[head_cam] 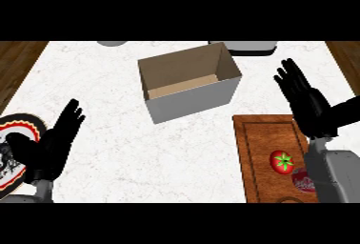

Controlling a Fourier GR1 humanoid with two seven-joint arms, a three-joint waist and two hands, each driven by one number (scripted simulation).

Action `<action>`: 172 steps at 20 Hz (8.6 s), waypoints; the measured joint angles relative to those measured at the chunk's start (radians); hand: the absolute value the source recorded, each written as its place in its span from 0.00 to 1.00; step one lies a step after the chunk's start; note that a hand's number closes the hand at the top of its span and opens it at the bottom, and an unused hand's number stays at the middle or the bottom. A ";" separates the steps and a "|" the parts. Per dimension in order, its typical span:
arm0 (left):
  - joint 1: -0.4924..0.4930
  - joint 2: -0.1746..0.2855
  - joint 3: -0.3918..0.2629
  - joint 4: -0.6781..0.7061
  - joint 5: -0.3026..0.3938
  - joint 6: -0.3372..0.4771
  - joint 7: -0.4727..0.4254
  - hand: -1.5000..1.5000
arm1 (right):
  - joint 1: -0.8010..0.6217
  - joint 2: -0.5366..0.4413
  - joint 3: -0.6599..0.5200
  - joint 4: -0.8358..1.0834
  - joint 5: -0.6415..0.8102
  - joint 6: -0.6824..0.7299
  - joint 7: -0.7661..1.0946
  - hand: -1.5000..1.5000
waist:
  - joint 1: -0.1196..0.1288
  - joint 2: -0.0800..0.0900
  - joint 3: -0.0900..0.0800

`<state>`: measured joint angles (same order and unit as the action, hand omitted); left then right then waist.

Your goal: Pick the tomato from the cutting board and place it in the cardboard box

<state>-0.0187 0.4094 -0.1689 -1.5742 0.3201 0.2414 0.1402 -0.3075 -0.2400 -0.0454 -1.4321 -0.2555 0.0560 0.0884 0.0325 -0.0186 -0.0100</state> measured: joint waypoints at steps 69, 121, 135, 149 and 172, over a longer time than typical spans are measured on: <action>-0.201 -0.142 -0.095 0.070 -0.275 -0.236 -0.088 0.50 | 0.316 0.236 0.260 -0.255 1.432 -0.087 1.007 0.00 | -0.033 0.019 0.010; -0.176 -0.254 0.006 0.052 -0.394 -0.344 -0.079 0.50 | 0.037 0.218 0.857 -0.240 1.520 0.062 0.311 1.00 | -0.028 0.017 0.010; -0.172 -0.268 0.019 0.024 -0.404 -0.355 -0.048 0.50 | -0.042 0.238 0.855 -0.780 1.362 0.289 0.579 1.00 | -0.031 0.016 0.010; -0.173 -0.278 0.047 0.030 -0.415 -0.387 -0.060 0.50 | -0.383 0.240 0.519 -0.543 1.171 0.258 0.637 1.00 | -0.026 0.019 0.010; -0.168 -0.314 0.054 0.034 -0.442 -0.401 -0.065 0.50 | -0.691 0.240 0.375 0.318 1.185 -0.129 0.352 1.00 | -0.014 0.023 0.010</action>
<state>-0.1863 0.0954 -0.1152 -1.5405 -0.1220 -0.1594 0.0755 -0.9986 0.0000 0.3296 -1.1142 0.9290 -0.0725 0.4406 0.0188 0.0039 -0.0004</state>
